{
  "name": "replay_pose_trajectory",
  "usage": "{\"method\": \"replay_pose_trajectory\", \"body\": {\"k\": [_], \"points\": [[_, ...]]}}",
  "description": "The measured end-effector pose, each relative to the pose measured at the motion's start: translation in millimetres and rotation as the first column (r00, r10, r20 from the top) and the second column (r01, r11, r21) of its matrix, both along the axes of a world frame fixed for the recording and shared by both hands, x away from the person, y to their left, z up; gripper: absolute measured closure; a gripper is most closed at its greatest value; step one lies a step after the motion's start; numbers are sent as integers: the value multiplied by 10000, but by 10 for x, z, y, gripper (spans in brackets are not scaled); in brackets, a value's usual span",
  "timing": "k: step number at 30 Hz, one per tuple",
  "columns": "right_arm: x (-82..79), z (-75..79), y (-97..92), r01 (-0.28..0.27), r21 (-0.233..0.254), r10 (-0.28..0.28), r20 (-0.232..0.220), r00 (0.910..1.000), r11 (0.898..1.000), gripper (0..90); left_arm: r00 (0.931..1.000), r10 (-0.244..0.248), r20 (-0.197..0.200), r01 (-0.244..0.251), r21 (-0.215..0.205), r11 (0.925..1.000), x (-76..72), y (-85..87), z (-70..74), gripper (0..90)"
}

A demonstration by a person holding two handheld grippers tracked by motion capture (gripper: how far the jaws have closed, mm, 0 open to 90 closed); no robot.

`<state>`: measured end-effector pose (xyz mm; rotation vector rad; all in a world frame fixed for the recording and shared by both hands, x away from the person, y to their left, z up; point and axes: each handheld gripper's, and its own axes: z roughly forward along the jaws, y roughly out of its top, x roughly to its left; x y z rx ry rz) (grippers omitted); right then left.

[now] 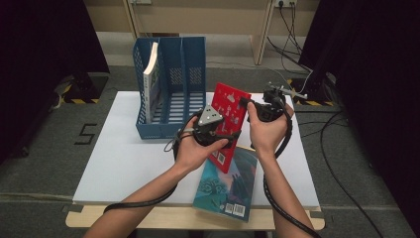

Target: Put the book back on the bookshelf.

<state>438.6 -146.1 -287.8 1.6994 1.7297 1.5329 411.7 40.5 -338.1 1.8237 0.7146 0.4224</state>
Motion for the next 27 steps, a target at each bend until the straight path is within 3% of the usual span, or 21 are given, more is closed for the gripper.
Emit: {"method": "replay_pose_trajectory", "body": {"k": [7,11,19,27], "points": [[4,-11,37,-48,-27,48,-13,10000,10000,801,9997,8,228,-11,147,9999,10,-65,-6,253],[12,-29,52,-85,-7,85,-77,9999,10000,801,9990,163,404,-183,482,9987,15,-105,-31,253],[6,-37,76,-124,-33,124,-61,9999,9999,801,9949,713,710,-781,985,9921,38,-142,-63,239],[1,-28,94,-128,-90,128,-61,9999,9999,800,9932,867,778,-962,1276,9872,56,-172,-78,241]]}}
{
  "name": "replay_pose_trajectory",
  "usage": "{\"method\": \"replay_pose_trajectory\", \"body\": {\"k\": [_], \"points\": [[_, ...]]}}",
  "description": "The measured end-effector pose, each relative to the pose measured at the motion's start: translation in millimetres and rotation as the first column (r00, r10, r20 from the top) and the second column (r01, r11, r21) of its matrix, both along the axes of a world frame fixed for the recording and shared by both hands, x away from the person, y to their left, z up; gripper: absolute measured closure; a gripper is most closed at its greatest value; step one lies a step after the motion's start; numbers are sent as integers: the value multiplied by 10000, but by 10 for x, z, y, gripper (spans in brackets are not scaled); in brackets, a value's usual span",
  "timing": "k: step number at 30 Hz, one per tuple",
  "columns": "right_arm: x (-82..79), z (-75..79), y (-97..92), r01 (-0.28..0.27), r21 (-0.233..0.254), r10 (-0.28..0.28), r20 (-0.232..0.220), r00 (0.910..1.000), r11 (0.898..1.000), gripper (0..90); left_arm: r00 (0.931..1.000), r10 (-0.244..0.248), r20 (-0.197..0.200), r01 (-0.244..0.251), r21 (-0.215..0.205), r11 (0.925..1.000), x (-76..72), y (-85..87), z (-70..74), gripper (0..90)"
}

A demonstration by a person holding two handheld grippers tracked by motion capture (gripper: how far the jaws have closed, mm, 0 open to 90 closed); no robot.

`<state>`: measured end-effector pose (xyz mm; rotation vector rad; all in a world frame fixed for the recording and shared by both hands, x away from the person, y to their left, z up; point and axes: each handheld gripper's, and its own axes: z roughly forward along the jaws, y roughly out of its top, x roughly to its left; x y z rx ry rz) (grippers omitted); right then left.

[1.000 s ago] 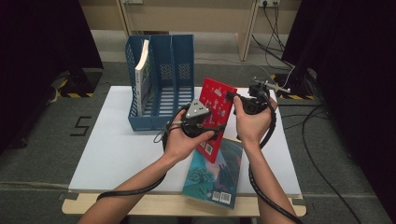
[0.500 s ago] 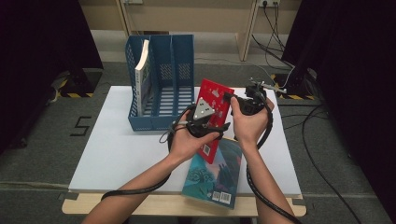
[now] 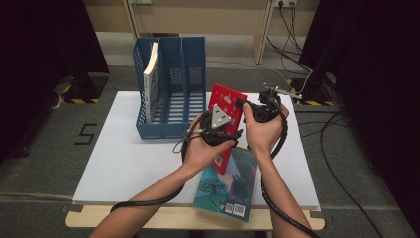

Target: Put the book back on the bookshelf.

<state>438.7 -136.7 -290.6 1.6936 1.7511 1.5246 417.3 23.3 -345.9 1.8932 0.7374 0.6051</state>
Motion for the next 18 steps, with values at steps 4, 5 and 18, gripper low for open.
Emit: {"method": "replay_pose_trajectory", "body": {"k": [4,5,18], "points": [[-4,9,16,-21,29,21,-9,10000,10000,798,10000,90,39,-90,46,9999,5,-10,-1,244],[-8,13,20,-22,20,22,-29,10000,10000,798,10000,85,25,-85,30,10000,7,-13,-2,244],[-5,-1,63,-153,2,153,-54,9999,9999,797,9993,359,82,-362,377,9986,32,-39,-16,252]]}}
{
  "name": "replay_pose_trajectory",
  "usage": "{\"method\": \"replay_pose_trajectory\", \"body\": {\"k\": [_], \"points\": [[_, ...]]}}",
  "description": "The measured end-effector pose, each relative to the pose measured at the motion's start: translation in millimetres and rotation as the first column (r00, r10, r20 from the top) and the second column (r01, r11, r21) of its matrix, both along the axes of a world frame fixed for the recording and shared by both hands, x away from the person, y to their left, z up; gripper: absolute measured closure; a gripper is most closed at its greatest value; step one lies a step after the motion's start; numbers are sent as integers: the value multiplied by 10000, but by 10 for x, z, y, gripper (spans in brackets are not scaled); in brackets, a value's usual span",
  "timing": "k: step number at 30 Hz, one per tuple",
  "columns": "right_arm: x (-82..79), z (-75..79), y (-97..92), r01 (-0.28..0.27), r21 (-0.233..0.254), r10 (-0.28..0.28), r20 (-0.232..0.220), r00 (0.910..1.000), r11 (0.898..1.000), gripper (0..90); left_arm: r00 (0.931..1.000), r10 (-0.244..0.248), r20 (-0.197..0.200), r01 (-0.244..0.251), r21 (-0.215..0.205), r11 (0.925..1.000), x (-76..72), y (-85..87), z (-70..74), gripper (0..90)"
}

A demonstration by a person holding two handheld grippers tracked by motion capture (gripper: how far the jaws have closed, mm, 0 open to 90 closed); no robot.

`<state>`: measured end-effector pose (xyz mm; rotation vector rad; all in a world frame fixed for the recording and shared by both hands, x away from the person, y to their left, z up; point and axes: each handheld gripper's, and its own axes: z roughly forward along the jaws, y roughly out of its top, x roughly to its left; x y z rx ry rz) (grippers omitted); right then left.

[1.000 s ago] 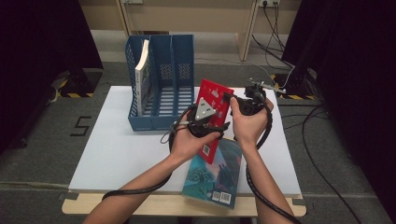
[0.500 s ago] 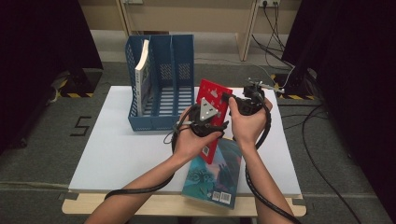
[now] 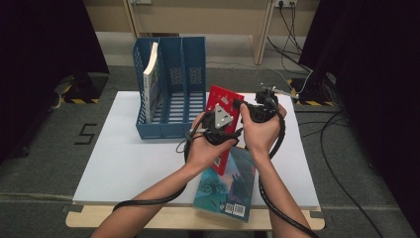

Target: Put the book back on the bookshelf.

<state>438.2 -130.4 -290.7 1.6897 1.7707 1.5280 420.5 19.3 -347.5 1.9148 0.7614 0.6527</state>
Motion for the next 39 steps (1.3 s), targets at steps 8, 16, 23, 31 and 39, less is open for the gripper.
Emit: {"method": "replay_pose_trajectory", "body": {"k": [8,16,23,31,39], "points": [[-5,0,33,-88,-35,88,-35,10000,10000,794,9995,305,69,-306,92,9995,-25,12,-22,266],[-19,-7,75,-180,-65,179,-63,9998,9998,790,9990,458,-10,-458,-160,9988,-72,60,-44,300],[-32,7,106,-256,-118,256,-48,9997,9996,784,9985,527,-148,-533,-444,9976,-100,104,-50,324],[-46,18,134,-398,-123,398,4,9992,9991,775,9987,495,-131,-501,-429,9978,-129,146,-38,349],[-63,29,170,-543,-127,544,88,9985,9984,760,9989,463,-95,-468,-561,9973,-167,214,-28,384]]}}
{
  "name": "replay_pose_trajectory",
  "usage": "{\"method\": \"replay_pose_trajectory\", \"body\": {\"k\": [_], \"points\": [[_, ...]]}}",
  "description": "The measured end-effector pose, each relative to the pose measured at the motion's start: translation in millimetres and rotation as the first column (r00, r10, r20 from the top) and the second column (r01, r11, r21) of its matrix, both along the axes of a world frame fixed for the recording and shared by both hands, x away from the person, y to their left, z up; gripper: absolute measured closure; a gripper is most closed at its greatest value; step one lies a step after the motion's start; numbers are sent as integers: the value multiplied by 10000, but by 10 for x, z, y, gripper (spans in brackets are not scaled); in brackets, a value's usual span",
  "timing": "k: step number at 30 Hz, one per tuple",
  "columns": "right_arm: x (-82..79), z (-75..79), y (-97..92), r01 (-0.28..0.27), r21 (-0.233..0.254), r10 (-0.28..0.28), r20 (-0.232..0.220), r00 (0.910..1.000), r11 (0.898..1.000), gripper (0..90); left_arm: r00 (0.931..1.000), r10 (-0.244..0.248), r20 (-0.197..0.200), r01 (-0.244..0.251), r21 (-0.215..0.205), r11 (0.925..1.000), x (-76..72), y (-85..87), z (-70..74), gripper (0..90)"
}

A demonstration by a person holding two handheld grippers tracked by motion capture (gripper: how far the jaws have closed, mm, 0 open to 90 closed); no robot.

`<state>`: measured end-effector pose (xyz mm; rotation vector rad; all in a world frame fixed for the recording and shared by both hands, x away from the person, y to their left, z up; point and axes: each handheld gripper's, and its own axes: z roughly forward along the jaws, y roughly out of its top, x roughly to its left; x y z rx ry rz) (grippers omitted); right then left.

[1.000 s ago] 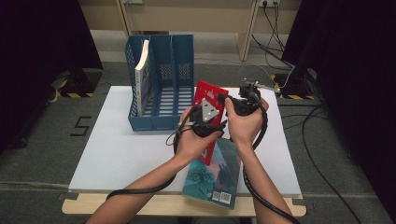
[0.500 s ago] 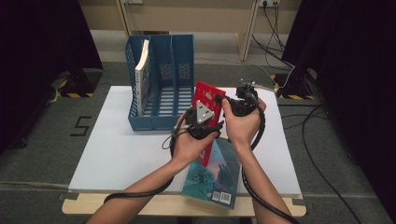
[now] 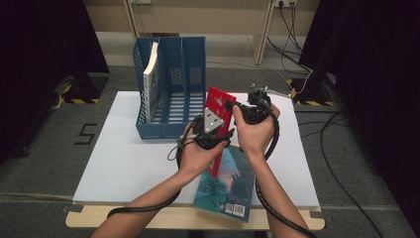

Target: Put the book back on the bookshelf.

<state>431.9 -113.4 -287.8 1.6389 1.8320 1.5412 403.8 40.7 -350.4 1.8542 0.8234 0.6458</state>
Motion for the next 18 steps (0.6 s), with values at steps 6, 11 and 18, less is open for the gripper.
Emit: {"method": "replay_pose_trajectory", "body": {"k": [6,11,18], "points": [[-14,15,38,-166,8,166,56,9998,9999,748,10000,17,17,-17,-71,10000,-32,50,12,410],[-21,23,60,-347,77,346,96,9994,9994,736,10000,53,82,-52,-109,9999,-66,91,19,435],[-36,38,102,-602,182,600,136,9981,9980,716,9999,87,128,-84,-200,9998,-108,163,38,475]]}}
